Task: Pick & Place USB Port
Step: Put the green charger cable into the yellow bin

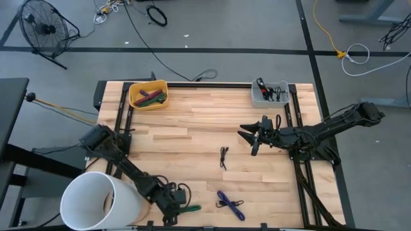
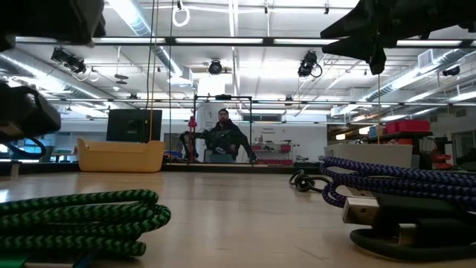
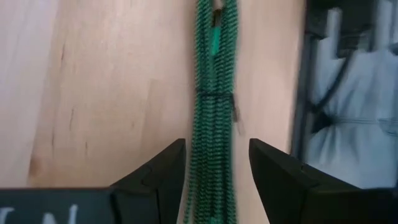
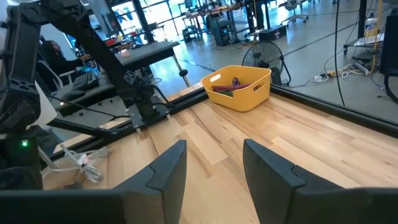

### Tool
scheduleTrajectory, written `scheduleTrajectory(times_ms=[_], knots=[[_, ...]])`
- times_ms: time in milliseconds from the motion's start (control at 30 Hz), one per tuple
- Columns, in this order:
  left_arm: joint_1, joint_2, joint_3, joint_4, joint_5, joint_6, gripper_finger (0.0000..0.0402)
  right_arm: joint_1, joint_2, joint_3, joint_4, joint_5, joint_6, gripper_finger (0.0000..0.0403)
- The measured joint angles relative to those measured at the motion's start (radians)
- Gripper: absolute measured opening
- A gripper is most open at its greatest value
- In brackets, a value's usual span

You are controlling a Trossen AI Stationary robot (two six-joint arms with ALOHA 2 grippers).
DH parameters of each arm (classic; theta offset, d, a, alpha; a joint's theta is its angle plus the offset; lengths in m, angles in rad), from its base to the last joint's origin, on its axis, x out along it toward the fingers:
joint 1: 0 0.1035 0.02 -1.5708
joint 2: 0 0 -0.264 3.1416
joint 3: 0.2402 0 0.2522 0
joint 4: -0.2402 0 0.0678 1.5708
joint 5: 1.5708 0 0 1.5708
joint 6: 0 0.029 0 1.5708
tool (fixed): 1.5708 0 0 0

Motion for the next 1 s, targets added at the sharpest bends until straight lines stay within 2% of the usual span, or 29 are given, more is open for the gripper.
scheduleTrajectory(times_ms=[200,367,500,633,1000], knots=[[0.000,0.045,0.004,0.002,0.021,-0.019,0.0181,0.000,0.000,0.000,-0.002,0.000,0.000,0.0160],[-0.002,0.048,0.004,0.000,-0.029,-0.018,0.0177,0.000,0.000,0.000,-0.006,0.000,0.000,0.0160],[-0.002,0.050,0.003,-0.021,-0.031,-0.029,0.0129,0.000,0.000,0.000,-0.006,0.000,0.000,0.0160],[0.000,0.051,0.002,-0.045,-0.028,-0.047,0.0028,0.000,0.000,0.000,-0.006,0.000,0.000,0.0160],[0.008,0.052,0.001,-0.027,-0.074,-0.026,0.0015,0.000,0.000,0.000,-0.019,0.000,0.004,0.0160]])
